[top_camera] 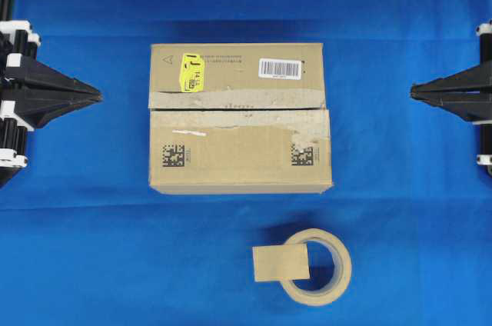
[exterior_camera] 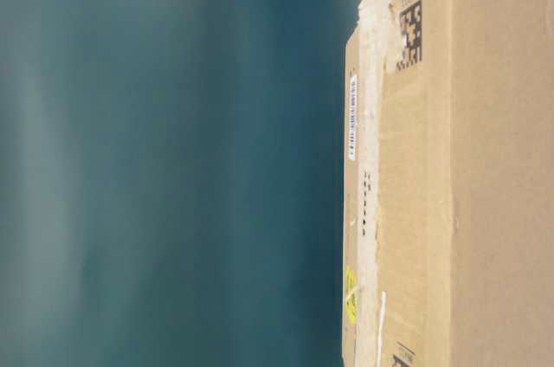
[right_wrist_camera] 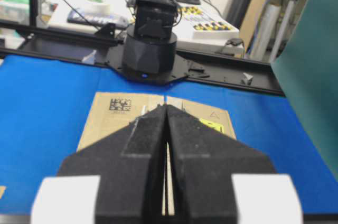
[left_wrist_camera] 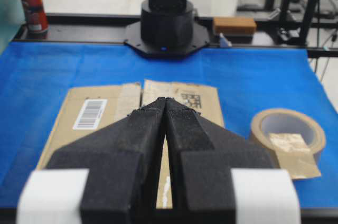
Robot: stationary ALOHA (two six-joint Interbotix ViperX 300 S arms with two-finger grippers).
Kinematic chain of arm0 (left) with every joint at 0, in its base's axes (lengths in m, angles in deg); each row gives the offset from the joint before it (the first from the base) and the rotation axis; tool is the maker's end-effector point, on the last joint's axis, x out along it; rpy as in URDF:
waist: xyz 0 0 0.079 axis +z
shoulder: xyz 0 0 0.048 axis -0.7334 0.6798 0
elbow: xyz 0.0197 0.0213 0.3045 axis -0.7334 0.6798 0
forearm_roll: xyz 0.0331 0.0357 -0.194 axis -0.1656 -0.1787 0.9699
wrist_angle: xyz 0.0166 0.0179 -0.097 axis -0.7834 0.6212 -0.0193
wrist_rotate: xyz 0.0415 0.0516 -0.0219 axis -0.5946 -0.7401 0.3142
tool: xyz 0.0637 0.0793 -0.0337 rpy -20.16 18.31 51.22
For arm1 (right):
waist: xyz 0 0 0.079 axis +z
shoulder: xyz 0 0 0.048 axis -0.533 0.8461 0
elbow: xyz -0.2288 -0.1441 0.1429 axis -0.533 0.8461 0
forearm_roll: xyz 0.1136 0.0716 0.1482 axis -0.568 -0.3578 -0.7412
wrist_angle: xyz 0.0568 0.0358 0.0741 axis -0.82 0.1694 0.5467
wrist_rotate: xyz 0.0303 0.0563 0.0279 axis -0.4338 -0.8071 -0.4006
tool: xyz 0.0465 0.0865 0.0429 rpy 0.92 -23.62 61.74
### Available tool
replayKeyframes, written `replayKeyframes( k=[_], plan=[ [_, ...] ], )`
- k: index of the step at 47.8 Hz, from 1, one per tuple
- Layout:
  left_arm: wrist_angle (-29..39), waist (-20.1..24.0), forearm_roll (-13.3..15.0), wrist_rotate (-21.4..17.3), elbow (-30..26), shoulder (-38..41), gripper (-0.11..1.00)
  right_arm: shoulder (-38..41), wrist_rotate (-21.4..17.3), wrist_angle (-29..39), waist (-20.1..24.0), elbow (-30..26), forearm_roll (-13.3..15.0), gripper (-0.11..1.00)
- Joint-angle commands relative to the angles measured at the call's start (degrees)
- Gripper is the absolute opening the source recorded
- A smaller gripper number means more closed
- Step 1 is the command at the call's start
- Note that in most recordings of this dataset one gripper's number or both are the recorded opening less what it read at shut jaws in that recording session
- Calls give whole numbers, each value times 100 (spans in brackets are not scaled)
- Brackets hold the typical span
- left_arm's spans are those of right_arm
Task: Apply tape along the seams of the closed cardboard box to seal it securely.
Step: 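Move the left gripper down toward the beige tape roll's loose end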
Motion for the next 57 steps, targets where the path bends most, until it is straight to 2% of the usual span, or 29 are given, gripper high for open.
replayKeyframes(
  k=[1,7,9,10,16,19,29,33,36,40,47,49,50,57],
  plan=[
    [-44,-255,97,-114,-193,114,0,70,-79,-18,0,-123,-26,0],
    [-149,-554,97,-571,-272,237,0,105,-105,158,0,-246,-88,0],
    [-202,-703,97,-888,-308,325,0,105,-114,176,0,-255,-88,0],
    [-264,-844,105,-1248,-334,413,0,105,-114,176,0,-264,-97,0],
    [-545,-1257,79,-1793,-483,861,0,97,-123,176,0,-264,-114,0],
    [-606,-1459,79,-2329,-554,1143,0,97,-114,167,0,-264,-114,0],
    [-606,-2092,114,-4474,-914,2338,0,114,-114,44,0,-272,-114,0],
    [-562,-2232,141,-4983,-1116,2795,1,114,-123,9,0,-264,-114,0],
    [-519,-2303,141,-5177,-1283,3146,7,123,-114,9,9,-264,-114,0],
    [-492,-2347,185,-5203,-1547,3665,24,149,-114,9,0,-255,-114,0],
    [-475,-2461,167,-5353,-1960,4386,68,220,-123,-9,0,-237,-114,0],
    [-475,-2461,167,-5396,-2030,4579,77,237,-114,-18,0,-237,-114,0],
    [-483,-2470,167,-5423,-2065,4685,78,246,-114,-18,0,-237,-105,0],
    [-554,-2461,176,-5801,-2347,5423,67,281,-114,-70,0,-220,-105,0]
  ],
)
